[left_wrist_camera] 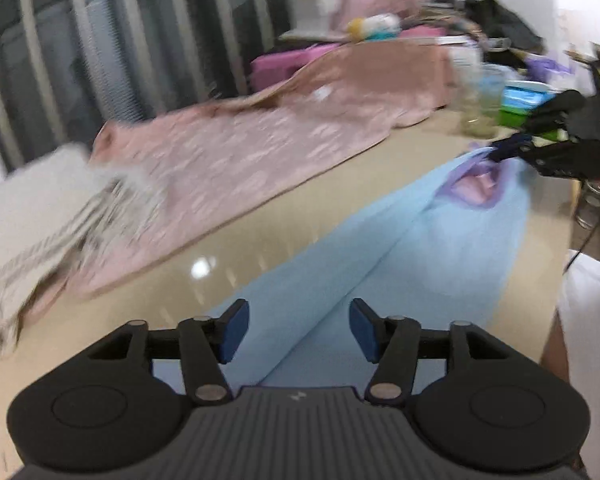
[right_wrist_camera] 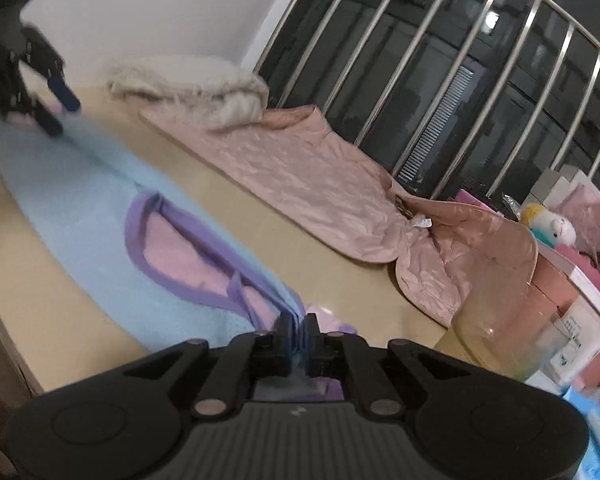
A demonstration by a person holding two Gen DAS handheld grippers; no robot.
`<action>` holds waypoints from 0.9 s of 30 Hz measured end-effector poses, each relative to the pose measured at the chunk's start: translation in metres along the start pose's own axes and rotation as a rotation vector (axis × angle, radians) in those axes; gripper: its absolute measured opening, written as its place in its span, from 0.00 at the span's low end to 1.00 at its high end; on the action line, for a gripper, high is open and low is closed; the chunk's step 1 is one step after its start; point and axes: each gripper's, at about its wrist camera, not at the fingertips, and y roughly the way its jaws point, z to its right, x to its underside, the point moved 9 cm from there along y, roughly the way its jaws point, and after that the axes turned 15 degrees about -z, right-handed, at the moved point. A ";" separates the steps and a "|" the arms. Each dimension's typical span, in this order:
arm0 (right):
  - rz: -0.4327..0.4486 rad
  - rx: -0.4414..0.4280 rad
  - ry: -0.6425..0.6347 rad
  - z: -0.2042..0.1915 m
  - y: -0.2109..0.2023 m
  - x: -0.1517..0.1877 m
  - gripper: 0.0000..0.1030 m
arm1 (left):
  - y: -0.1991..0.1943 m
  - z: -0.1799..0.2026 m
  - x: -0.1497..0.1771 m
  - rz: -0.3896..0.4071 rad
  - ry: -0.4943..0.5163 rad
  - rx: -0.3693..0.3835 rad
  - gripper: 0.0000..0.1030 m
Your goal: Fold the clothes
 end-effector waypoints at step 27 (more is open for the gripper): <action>0.113 -0.161 -0.246 -0.107 -0.013 -0.062 0.14 | -0.017 0.024 -0.001 0.046 0.000 0.020 0.01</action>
